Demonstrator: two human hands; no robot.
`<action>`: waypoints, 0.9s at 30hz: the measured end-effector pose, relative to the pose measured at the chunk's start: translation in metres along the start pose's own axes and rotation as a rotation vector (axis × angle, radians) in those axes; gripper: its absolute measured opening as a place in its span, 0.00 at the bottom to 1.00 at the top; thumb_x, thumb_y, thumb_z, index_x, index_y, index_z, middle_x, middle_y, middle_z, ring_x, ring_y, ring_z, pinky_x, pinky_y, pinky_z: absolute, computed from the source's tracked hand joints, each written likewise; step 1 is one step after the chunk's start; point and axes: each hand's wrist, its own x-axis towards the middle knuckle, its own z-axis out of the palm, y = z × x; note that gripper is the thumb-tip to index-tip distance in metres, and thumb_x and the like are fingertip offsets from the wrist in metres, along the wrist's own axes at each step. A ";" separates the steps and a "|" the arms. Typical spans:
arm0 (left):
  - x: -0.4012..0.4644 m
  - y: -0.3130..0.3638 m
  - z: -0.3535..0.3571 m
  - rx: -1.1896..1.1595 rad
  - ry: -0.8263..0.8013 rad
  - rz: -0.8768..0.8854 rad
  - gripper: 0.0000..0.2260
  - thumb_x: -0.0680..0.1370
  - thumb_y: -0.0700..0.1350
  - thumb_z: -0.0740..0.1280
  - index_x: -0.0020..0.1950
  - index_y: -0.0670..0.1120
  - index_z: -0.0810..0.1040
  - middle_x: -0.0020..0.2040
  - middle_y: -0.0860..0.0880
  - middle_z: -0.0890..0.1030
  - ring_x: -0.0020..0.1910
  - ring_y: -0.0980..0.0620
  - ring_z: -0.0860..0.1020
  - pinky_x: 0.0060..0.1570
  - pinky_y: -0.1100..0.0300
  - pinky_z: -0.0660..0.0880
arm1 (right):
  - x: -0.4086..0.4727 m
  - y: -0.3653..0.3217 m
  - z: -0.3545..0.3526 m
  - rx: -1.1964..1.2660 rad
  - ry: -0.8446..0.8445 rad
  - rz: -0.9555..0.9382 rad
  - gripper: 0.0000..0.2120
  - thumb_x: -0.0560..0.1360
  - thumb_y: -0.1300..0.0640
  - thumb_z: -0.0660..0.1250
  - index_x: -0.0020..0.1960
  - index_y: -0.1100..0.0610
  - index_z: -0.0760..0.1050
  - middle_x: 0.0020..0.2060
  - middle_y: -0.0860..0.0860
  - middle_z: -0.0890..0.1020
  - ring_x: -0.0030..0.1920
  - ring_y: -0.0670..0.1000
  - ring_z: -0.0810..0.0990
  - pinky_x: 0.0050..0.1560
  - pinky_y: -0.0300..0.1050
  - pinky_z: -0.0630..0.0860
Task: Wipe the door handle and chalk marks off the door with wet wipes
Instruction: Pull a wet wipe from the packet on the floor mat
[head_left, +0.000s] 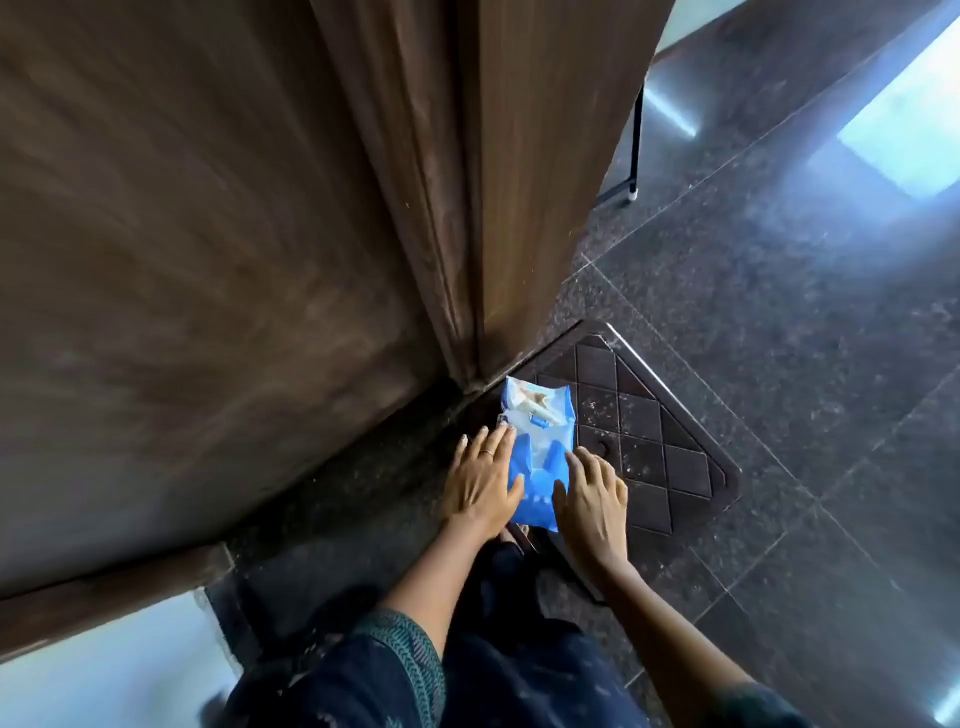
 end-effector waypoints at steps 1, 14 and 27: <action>0.006 0.001 0.002 0.002 -0.024 -0.004 0.29 0.80 0.51 0.56 0.78 0.47 0.49 0.79 0.50 0.52 0.77 0.49 0.52 0.75 0.52 0.46 | 0.006 -0.003 0.002 0.024 -0.011 -0.007 0.18 0.70 0.55 0.63 0.58 0.60 0.77 0.54 0.55 0.81 0.53 0.60 0.79 0.49 0.55 0.76; 0.035 0.000 0.028 0.176 -0.251 -0.035 0.29 0.80 0.53 0.58 0.77 0.47 0.51 0.79 0.51 0.48 0.76 0.46 0.52 0.73 0.45 0.55 | 0.060 -0.018 0.033 0.107 -0.260 0.157 0.20 0.77 0.61 0.58 0.69 0.54 0.70 0.63 0.54 0.74 0.61 0.58 0.70 0.57 0.52 0.65; 0.019 -0.005 0.035 -0.054 -0.159 -0.134 0.30 0.79 0.51 0.61 0.77 0.47 0.51 0.78 0.51 0.43 0.73 0.46 0.59 0.68 0.50 0.62 | 0.077 -0.025 0.044 0.168 -0.225 0.243 0.11 0.76 0.54 0.65 0.57 0.56 0.77 0.59 0.54 0.75 0.59 0.57 0.71 0.53 0.52 0.66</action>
